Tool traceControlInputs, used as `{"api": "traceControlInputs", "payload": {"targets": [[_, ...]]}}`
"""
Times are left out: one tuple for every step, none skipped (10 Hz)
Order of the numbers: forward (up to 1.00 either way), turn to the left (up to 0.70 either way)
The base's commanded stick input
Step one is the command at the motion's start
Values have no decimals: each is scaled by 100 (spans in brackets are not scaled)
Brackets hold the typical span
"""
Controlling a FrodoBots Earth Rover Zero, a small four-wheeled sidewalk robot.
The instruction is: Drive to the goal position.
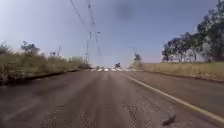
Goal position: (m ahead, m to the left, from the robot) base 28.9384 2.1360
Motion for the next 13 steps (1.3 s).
{"api": "traceControlInputs", "payload": {"targets": [[100,0],[100,0],[100,0],[100,0],[100,0],[100,0],[100,0],[100,0],[100,0],[100,0],[100,0],[100,0],[100,0]]}}
